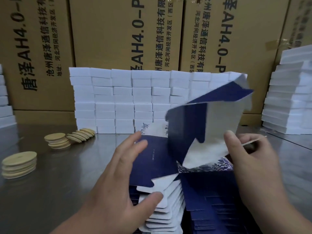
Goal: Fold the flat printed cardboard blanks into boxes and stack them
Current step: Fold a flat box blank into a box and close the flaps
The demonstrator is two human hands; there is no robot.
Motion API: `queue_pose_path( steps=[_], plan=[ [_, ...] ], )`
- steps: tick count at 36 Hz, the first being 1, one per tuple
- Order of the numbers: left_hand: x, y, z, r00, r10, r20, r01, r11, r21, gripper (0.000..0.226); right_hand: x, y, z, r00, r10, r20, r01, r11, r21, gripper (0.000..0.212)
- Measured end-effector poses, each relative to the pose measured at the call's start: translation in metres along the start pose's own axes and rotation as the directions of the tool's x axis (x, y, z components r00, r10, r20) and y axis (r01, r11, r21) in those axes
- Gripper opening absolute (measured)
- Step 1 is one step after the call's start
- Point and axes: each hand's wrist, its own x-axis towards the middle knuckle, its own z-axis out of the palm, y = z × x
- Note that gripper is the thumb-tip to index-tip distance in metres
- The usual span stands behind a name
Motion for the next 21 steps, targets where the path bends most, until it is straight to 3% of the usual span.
queue_pose_path(
  steps=[4,9,12,16,21],
  plan=[
    [0.001,0.001,0.002,0.999,-0.018,0.044,0.016,0.998,0.056,0.070,-0.005,-0.004,0.001,0.994,0.004,0.106,0.003,0.998,-0.066,0.047],
    [0.001,-0.001,0.002,0.996,-0.024,0.084,0.022,0.999,0.029,0.070,-0.012,-0.009,0.002,0.963,-0.063,0.261,0.101,0.986,-0.132,0.023],
    [0.001,-0.002,0.002,0.994,-0.023,0.109,0.024,1.000,-0.012,0.066,-0.017,-0.014,0.003,0.927,-0.104,0.361,0.153,0.982,-0.109,0.030],
    [0.000,-0.004,0.002,0.988,-0.012,0.156,0.018,0.999,-0.039,0.057,-0.019,-0.013,0.006,0.854,-0.224,0.469,0.327,0.933,-0.149,0.030],
    [0.002,-0.001,0.000,0.961,-0.002,0.276,-0.009,0.999,0.041,0.057,-0.021,-0.015,0.006,0.784,-0.274,0.558,0.419,0.895,-0.150,0.053]
  ],
)
